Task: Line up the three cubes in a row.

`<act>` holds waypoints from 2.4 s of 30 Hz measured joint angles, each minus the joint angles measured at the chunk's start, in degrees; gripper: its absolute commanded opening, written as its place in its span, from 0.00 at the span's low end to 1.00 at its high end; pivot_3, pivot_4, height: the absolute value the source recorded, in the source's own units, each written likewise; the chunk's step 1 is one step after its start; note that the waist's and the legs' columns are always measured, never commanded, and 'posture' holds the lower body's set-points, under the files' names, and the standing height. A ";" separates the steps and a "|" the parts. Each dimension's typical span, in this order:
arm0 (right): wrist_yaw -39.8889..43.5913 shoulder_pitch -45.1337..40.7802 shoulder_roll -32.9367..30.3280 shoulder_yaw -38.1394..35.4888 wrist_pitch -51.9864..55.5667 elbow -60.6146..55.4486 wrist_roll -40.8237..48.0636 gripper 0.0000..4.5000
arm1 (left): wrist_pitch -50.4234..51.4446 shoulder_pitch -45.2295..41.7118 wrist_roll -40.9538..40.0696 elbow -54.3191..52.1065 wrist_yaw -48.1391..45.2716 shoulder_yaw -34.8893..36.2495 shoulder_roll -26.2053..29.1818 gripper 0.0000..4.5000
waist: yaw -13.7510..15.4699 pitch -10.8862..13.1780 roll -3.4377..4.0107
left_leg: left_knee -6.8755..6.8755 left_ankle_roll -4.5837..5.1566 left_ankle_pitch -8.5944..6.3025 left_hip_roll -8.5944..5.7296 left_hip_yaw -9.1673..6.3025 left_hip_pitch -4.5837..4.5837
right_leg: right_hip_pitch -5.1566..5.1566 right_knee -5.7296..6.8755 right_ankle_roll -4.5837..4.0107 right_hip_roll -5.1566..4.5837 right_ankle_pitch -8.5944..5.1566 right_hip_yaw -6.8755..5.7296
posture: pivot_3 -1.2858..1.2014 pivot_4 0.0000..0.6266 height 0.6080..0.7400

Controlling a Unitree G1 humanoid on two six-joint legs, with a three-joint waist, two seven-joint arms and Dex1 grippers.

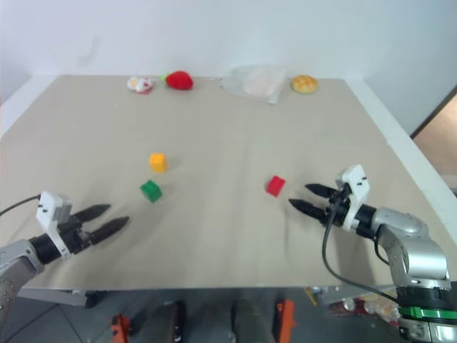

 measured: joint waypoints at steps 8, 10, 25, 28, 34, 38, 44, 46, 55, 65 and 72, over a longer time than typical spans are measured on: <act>1.26 1.72 -1.23 3.21 -2.75 0.76 -4.07 0.81 | -5.66 -0.37 3.27 0.44 -3.86 -0.25 0.47 0.89 | 0.01 0.00 0.00 | 0.01 0.00 0.00 0.00 0.04 0.01 | 0.00 0.00 0.00 0.00 0.01 0.03 | 0.52 0.24 1.00; 1.60 1.31 -1.55 4.17 -3.84 1.22 -5.02 0.81 | -7.00 -0.38 3.74 0.42 -5.01 -0.53 0.48 0.89 | -0.01 0.00 0.00 | 0.02 0.00 0.00 0.00 0.05 0.02 | 0.00 0.00 0.00 0.00 0.02 0.04 | 0.52 0.24 1.00; 3.73 -14.81 4.01 12.36 -11.61 18.31 -11.47 0.81 | -7.22 -10.33 2.94 -3.21 -14.70 -10.85 2.06 0.89 | 0.00 0.00 0.00 | 0.09 0.04 0.03 0.01 0.07 0.00 | 0.05 0.04 0.06 0.03 0.11 0.04 | 0.52 0.24 1.00; 4.06 -17.36 5.04 13.20 -13.32 22.44 -12.55 0.81 | -6.73 -12.23 2.94 -3.69 -14.70 -12.61 1.95 0.89 | 0.00 0.00 0.00 | 0.08 0.04 0.03 0.02 0.06 0.00 | 0.04 0.06 0.05 0.07 0.11 0.04 | 0.52 0.24 1.00; 6.48 -20.10 6.57 13.26 -16.17 27.41 -12.67 0.58 | -6.73 -12.65 2.99 -4.24 -13.77 -13.73 1.54 0.90 | 0.00 0.00 0.00 | 0.10 0.05 0.03 0.02 0.04 0.02 | 0.07 0.11 0.07 0.08 0.12 0.06 | 0.52 0.24 1.00; 9.06 -20.40 6.55 13.26 -16.21 28.09 -12.54 0.28 | -6.76 -10.78 2.59 -4.61 -13.44 -13.42 1.54 0.90 | -0.01 0.00 0.00 | 0.12 0.05 0.04 0.02 0.05 0.03 | 0.07 0.12 0.07 0.08 0.13 0.09 | 0.52 0.24 1.00; 12.51 -22.11 5.85 13.46 -15.81 28.65 -12.60 0.28 | -4.17 -9.73 -1.97 -4.61 -13.04 -10.85 1.57 0.90 | -0.01 0.00 0.00 | 0.16 0.10 0.07 0.02 0.04 0.03 | 0.07 0.19 0.08 0.09 0.14 0.07 | 0.52 0.24 1.00; 15.51 -22.23 4.59 14.70 -14.32 27.97 -12.54 0.28 | -3.02 -9.02 -3.10 -4.68 -13.49 -10.53 2.41 0.90 | -0.01 0.00 0.01 | 0.17 0.10 0.07 0.02 0.04 0.03 | 0.06 0.19 0.08 0.08 0.14 0.08 | 0.52 0.24 1.00; 30.67 -19.28 -3.14 20.21 -18.56 19.73 -13.62 0.28 | 2.98 -3.75 -11.19 -8.97 -11.48 -3.62 4.22 0.90 | -0.04 0.01 0.01 | 0.19 0.09 0.06 0.04 0.06 0.06 | 0.03 0.20 0.01 0.07 0.12 0.05 | 0.52 0.24 1.00; 30.59 -19.43 0.68 20.69 -21.84 21.96 -13.97 0.28 | 5.03 -1.94 -14.75 -11.30 -8.74 -0.88 4.53 0.90 | -0.02 0.00 0.01 | 0.31 0.09 0.07 0.04 0.05 0.07 | 0.06 0.23 0.00 0.07 0.15 0.05 | 0.52 0.24 1.00; 30.88 -20.43 2.16 20.90 -25.60 25.46 -14.85 0.28 | 5.82 -2.59 -15.72 -11.30 -7.64 -0.23 4.94 0.90 | -0.06 0.00 0.01 | 0.31 0.09 0.07 0.06 0.06 0.11 | 0.08 0.24 -0.01 0.10 0.17 0.04 | 0.52 0.24 1.00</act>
